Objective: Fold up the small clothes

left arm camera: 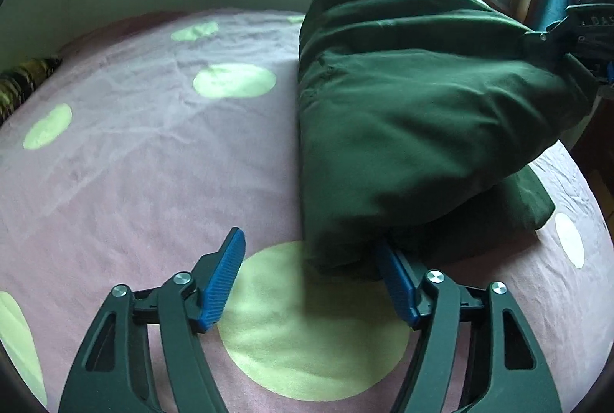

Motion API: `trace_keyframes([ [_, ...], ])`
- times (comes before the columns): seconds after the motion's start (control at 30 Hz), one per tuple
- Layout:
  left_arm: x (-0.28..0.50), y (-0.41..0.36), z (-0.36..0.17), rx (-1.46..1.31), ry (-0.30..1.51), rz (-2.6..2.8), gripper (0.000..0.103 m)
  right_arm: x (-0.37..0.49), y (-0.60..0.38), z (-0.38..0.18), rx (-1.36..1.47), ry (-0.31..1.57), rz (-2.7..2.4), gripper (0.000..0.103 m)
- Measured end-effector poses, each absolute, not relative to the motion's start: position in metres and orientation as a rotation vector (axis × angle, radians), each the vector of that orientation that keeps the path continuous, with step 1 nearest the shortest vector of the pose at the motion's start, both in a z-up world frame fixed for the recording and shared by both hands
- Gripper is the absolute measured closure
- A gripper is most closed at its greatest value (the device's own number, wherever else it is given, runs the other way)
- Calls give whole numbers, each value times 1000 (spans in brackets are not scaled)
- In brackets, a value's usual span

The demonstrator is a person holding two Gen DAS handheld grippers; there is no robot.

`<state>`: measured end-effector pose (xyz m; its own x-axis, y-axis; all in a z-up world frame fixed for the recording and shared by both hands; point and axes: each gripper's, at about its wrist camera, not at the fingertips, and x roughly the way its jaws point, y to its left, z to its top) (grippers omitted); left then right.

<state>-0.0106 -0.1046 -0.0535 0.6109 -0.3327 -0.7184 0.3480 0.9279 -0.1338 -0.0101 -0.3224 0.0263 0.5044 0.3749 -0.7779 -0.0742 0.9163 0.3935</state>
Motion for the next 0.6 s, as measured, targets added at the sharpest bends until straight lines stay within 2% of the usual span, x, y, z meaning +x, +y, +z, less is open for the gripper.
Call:
trace_keyframes([
  [0.3,-8,-116,-57,67,836,-452,31,-27,-394,-60,596,1077,187,97],
  [0.43,-4,-113,-57,54,844,-450,31,-41,-400,-54,673,1001,206,93],
  [0.47,-6,-112,-57,50,846,-449,31,-47,-403,-48,686,973,206,89],
  [0.53,-6,-112,-58,49,853,-442,31,-63,-410,-31,694,903,181,74],
  [0.6,-5,-112,-59,45,861,-443,31,-78,-418,-21,674,868,132,40],
])
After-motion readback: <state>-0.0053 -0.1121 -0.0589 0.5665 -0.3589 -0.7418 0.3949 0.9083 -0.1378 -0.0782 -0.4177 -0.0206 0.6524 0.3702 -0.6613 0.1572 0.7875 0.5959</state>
